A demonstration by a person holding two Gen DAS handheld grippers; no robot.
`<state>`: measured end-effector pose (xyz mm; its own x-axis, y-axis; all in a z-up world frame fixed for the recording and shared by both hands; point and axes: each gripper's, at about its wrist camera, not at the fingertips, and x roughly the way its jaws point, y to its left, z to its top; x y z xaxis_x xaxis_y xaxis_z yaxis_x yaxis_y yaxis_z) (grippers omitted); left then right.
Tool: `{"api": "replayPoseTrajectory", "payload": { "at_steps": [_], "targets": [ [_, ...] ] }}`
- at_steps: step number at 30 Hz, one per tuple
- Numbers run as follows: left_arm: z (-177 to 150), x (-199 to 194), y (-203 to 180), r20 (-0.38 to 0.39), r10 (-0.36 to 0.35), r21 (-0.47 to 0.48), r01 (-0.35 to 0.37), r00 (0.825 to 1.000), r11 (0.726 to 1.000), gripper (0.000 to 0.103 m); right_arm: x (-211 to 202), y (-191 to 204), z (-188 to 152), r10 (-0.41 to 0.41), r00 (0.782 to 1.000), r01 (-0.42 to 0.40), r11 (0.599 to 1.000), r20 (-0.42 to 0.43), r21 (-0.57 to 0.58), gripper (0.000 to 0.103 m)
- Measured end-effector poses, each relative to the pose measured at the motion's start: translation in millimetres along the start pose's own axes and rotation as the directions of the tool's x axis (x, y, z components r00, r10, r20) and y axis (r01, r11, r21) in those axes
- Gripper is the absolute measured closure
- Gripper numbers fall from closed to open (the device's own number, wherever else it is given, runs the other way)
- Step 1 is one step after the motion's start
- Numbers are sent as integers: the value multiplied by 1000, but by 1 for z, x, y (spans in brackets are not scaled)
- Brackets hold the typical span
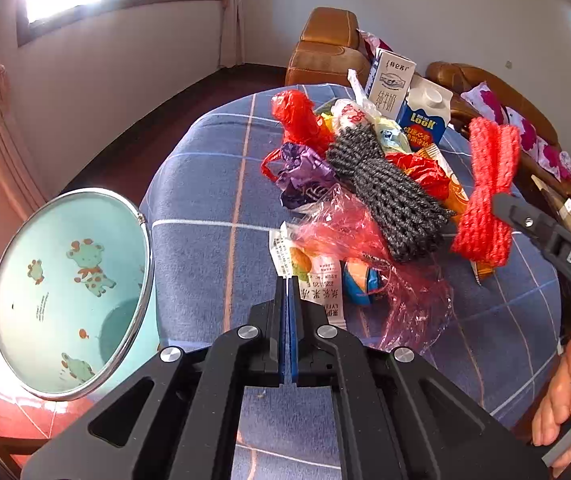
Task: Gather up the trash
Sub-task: 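Carry the paper packet and red mesh bag over the blue bin with both tools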
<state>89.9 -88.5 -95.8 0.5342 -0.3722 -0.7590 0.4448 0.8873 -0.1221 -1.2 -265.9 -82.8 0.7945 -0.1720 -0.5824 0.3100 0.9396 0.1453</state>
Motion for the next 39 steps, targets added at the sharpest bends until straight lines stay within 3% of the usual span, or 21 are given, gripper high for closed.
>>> {"api": "replayPoseTrajectory", "payload": {
  "at_steps": [2, 4, 6, 9, 11, 14, 17, 21, 24, 28, 39],
  "targets": [
    [-3, 3, 2, -13, -2, -18, 2, 1000, 1000, 93, -4, 1, 0, -7, 1000, 7, 1000, 3, -3, 91],
    [-5, 5, 3, -16, -3, -26, 3, 1000, 1000, 61, -7, 0, -3, -22, 1000, 22, 1000, -1, -5, 91],
    [-4, 8, 1, -11, -8, -22, 8, 1000, 1000, 56, -8, -1, -6, -35, 999, 35, 999, -11, -10, 91],
    [-1, 23, -6, -35, -17, -6, 17, 999, 1000, 56, -9, -7, -11, -51, 998, 51, 999, -23, -16, 91],
    [-2, 30, -11, -34, 4, 7, -4, 999, 1000, 57, -8, -12, -14, -58, 998, 58, 998, -38, -14, 91],
    [-1, 35, -20, -29, 21, 50, -20, 999, 999, 73, -5, -19, -20, -65, 996, 65, 998, -58, 0, 91],
    [0, 36, -21, -22, 17, 65, -16, 1000, 998, 79, -1, -23, -24, -68, 995, 69, 998, -78, 4, 91],
    [1, 29, -20, -8, 21, 69, -20, 1000, 997, 84, 2, -22, -26, -69, 994, 70, 998, -87, 4, 91],
    [3, 15, -18, 17, 29, 72, -30, 999, 997, 95, -1, -20, -25, -66, 995, 67, 998, -78, 2, 91],
    [3, -3, -10, 54, 53, 69, -56, 997, 996, 99, -5, -14, -22, -61, 996, 61, 998, -62, -6, 91],
    [-10, -51, 28, 117, 17, -8, -16, 993, 1000, 100, -21, 9, -19, -48, 999, 47, 998, -22, -44, 91]
  ]
}}
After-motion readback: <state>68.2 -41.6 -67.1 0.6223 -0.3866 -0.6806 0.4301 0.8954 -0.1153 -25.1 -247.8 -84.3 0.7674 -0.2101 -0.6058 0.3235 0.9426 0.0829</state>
